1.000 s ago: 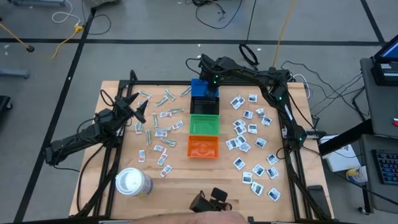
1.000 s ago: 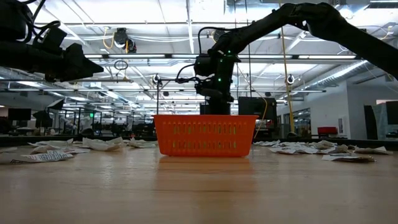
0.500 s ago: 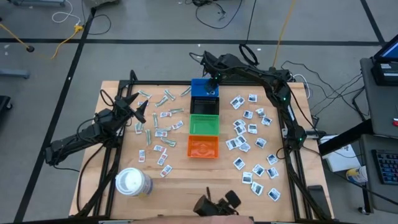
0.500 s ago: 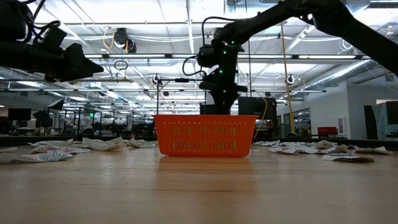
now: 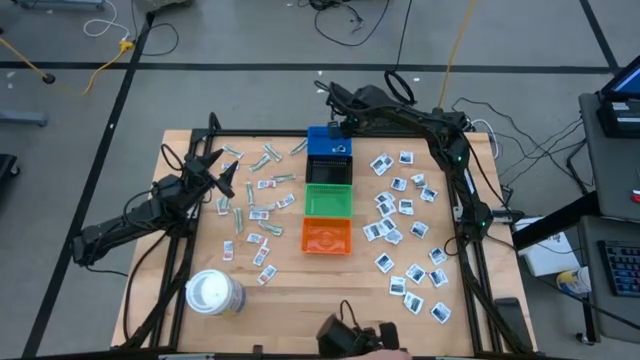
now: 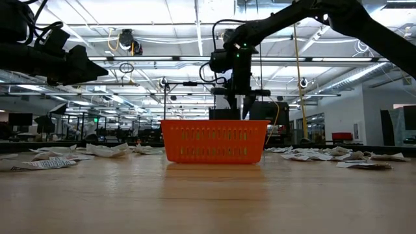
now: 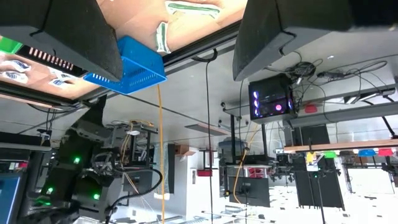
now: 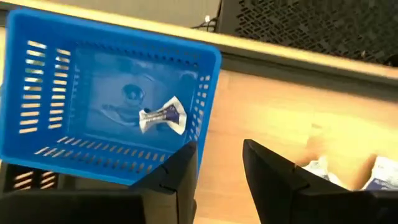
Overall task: Pick & Place First Aid Supplies
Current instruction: Put the blue alcohol pad into the blue bin
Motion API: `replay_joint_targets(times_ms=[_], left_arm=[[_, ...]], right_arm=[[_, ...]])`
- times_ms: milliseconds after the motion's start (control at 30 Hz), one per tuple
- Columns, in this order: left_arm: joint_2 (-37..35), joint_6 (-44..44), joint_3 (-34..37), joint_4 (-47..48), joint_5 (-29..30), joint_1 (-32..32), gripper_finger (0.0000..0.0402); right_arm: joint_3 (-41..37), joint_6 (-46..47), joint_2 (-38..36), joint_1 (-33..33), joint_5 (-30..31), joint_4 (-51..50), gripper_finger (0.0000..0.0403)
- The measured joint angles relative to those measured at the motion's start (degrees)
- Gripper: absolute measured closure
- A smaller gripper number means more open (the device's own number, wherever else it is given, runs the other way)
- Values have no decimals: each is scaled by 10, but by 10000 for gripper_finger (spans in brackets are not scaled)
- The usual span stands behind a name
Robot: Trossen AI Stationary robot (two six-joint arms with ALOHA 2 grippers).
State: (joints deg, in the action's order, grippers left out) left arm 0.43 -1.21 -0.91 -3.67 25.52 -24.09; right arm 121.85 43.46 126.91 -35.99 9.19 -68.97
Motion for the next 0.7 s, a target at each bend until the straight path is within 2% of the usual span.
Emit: replay_joint_targets(times_ms=[167,267,367,567,700], left_arm=[[0,0,0,0,0,0,96],[0,0,0,0,0,0,96],[0,0,0,0,0,0,96],[0,0,0,0,0,0,96],[0,0,0,0,0,0,96]], right_arm=[[-50,-2,-15,-13,1,-6,286],[-94,-4,-45,-20,38,5,280],[-149,9,-83,-30,60,15,263],[-277,23,-169,-52,58,85,216],[-355,24,-220,-70,58,113,203]])
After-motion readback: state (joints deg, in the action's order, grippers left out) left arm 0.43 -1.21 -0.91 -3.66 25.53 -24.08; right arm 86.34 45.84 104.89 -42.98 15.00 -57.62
